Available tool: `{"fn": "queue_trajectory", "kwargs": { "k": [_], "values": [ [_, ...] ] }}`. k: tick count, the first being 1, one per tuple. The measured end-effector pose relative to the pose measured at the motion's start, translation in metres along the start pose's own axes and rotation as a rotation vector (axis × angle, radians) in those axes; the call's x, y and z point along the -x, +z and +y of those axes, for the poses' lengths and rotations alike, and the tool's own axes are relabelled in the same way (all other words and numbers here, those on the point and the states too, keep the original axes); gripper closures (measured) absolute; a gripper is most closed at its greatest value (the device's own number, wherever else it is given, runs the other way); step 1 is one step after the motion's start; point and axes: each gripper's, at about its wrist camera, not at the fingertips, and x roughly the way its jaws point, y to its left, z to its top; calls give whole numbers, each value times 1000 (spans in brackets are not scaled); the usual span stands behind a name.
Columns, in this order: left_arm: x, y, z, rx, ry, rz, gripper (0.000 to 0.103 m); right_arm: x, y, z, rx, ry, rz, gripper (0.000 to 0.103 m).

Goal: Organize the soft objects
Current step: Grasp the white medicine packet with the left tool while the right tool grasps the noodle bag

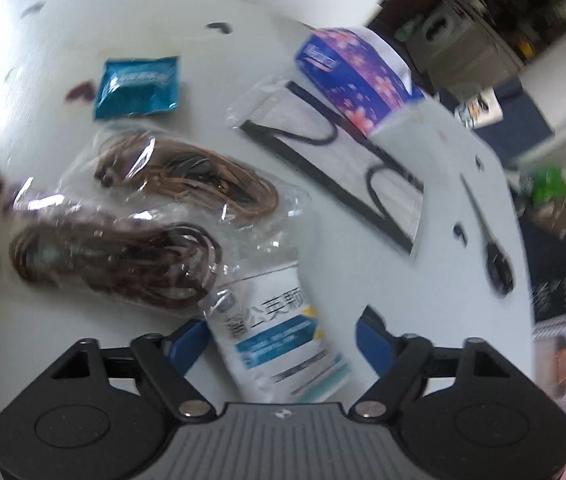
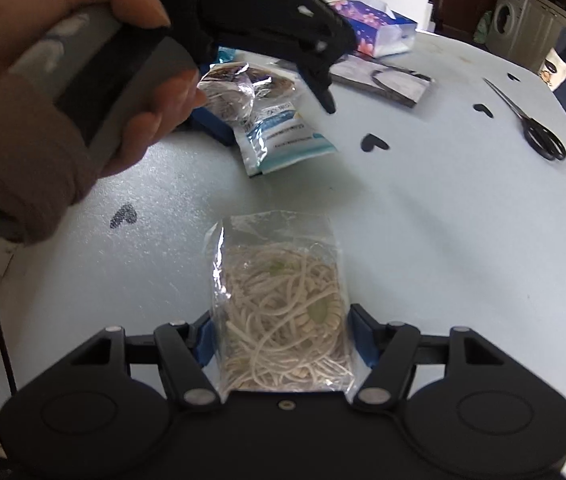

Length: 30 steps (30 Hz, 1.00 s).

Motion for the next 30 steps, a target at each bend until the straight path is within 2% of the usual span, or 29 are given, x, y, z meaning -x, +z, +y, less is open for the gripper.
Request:
{"fn": "queue_trajectory", "kwargs": {
  "k": [2, 5, 9, 18, 22, 23, 24, 27, 29, 30],
  "values": [
    [0, -4, -3, -70, -18, -11, 47, 1, -2, -1, -6, -4, 1, 36],
    [1, -9, 2, -96, -69, 6, 52, 2, -3, -2, -16, -7, 0, 36],
    [4, -16, 6, -180, -99, 31, 53, 2, -4, -3, -20, -12, 0, 37],
    [25, -46, 13, -512, -100, 91, 52, 7, -13, -13, -61, -38, 1, 38],
    [27, -51, 13, -481, -51, 95, 43, 10, -16, -13, -69, -46, 1, 38],
    [25, -51, 12, -462, -29, 89, 34, 12, -18, -12, -72, -47, 2, 38],
    [25, -51, 12, -439, -7, 80, 30, 12, -18, -12, -76, -46, 4, 38],
    [22, -47, 12, -360, 28, 70, 29, 15, -18, -13, -110, -42, 13, 35],
    [21, -46, 11, -345, 36, 65, 32, 17, -18, -16, -145, -18, 9, 26],
    [22, -46, 10, -348, 37, 53, 41, 19, -18, -18, -166, -3, 1, 26]
  ]
}}
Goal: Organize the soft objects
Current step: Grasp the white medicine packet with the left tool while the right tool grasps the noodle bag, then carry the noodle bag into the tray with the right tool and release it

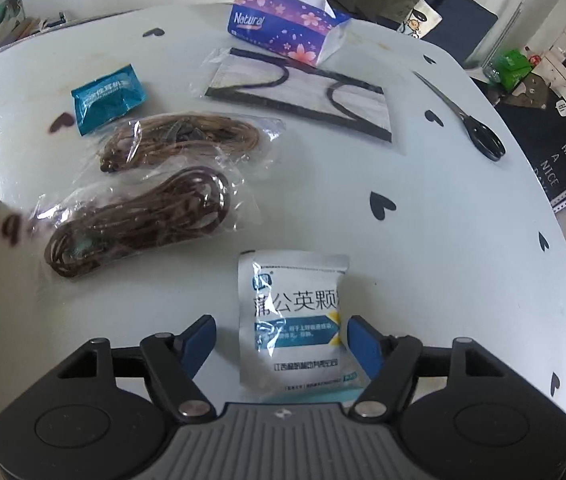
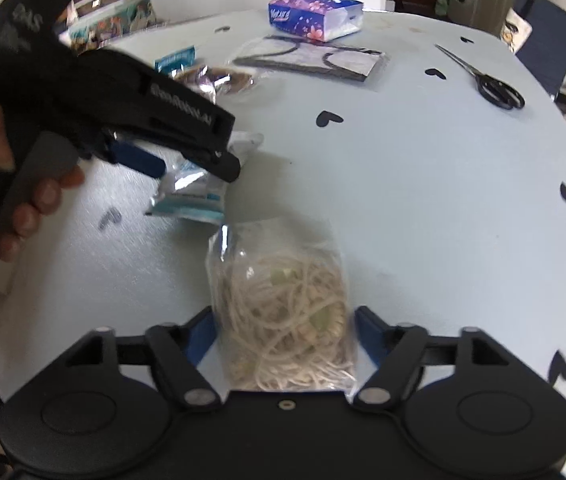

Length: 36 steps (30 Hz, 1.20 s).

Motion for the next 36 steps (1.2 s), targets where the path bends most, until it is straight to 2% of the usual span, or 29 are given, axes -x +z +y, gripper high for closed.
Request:
{"fn": "queue_trajectory", "kwargs": {
  "k": [1, 3, 6, 13, 23, 29, 36],
  "values": [
    [1, 0, 0, -9, -3, -13, 46, 1, 1, -2, -21, 12, -1, 26],
    [2, -1, 1, 1, -20, -16, 49, 0, 2, -6, -53, 35, 4, 27],
    [7, -3, 2, -9, -48, -28, 56, -1, 4, -8, -69, 42, 9, 35],
    [28, -17, 6, -55, -89, -63, 56, 5, 7, -8, -87, 19, -24, 45],
    [89, -29, 27, -20, -157, -184, 56, 41, 20, 3, -115, -26, -145, 46],
    [120, -46, 64, 15, -146, -241, 56, 53, 26, 32, -98, -21, -191, 46],
    [152, -77, 135, 113, -109, -267, 56, 55, 30, 94, -43, 8, -204, 46]
  ]
}}
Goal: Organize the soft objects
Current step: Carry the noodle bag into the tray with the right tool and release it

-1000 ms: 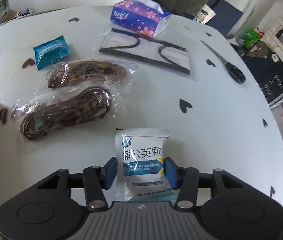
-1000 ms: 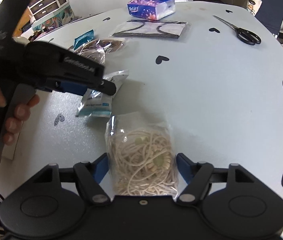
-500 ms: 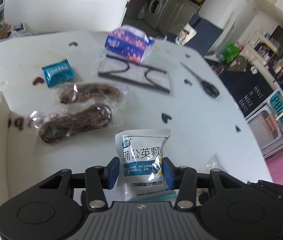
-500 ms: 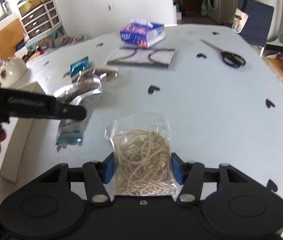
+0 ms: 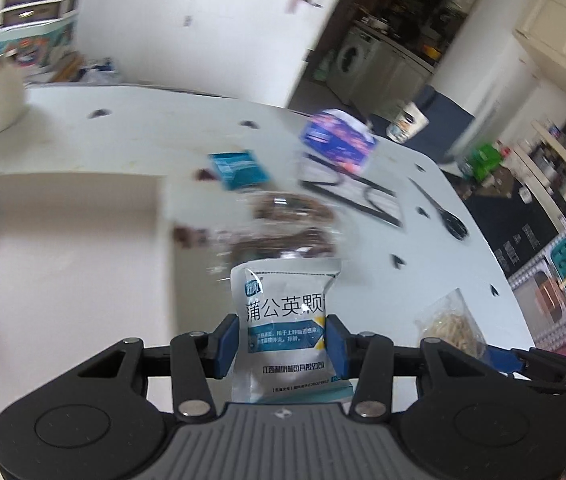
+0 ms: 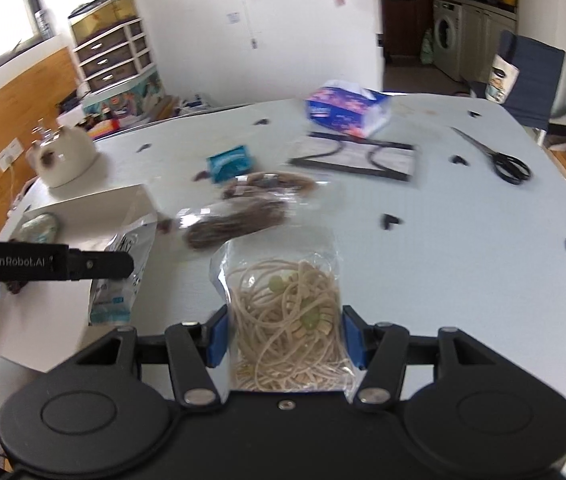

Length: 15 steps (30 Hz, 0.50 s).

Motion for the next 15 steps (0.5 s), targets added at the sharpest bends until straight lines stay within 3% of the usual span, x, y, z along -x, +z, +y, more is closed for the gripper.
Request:
{"fn": "queue_trajectory", "kwargs": {
  "k": [7, 15],
  "values": [
    [53, -10, 78, 74, 69, -55, 56, -8, 6, 81, 64, 79, -4, 46],
    [107, -13, 156, 113, 126, -122, 56, -39, 7, 172, 65, 191, 51, 46]
  ]
}}
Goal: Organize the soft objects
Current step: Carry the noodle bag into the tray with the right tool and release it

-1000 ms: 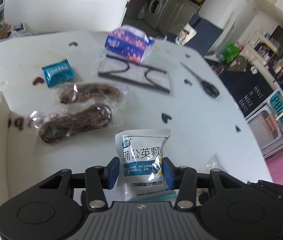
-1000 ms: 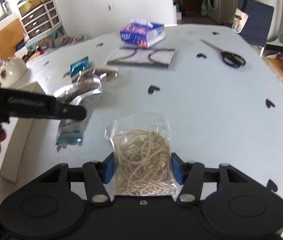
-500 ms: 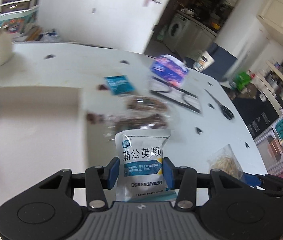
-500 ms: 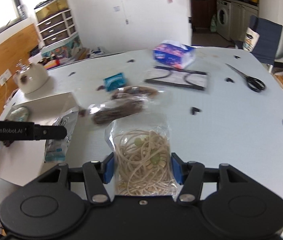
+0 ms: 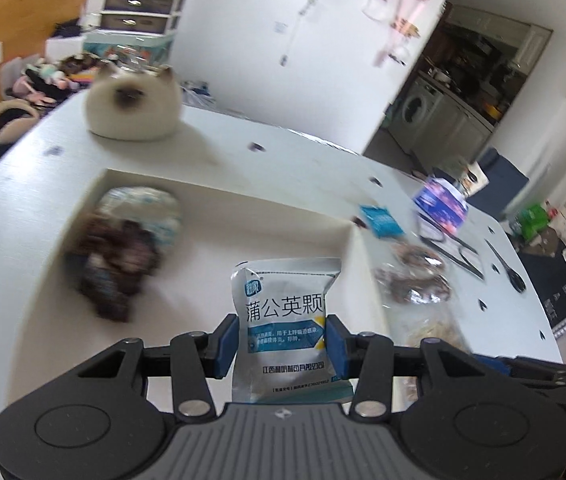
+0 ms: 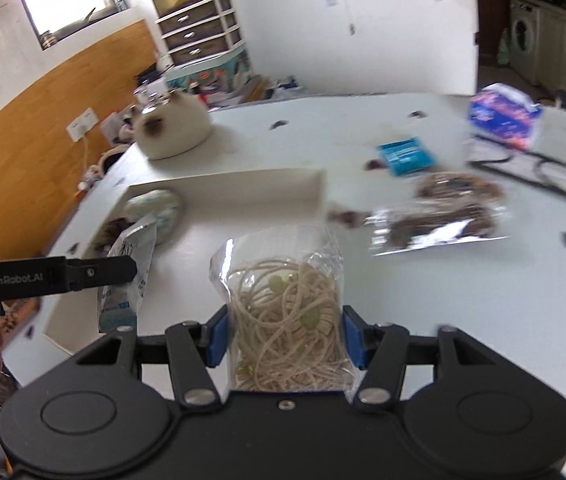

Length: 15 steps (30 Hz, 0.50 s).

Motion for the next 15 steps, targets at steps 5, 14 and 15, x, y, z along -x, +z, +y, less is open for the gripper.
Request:
{"fn": "queue_trajectory", "kwargs": {
  "k": [5, 14, 15],
  "values": [
    [16, 10, 42, 9, 20, -22, 56, -31, 1, 41, -49, 36, 38, 46],
    [31, 25, 93, 2, 31, -42, 56, -84, -6, 105, -116, 103, 108, 46],
    [33, 27, 98, 4, 34, -44, 56, -88, -6, 111, -124, 108, 114, 46]
  ]
}}
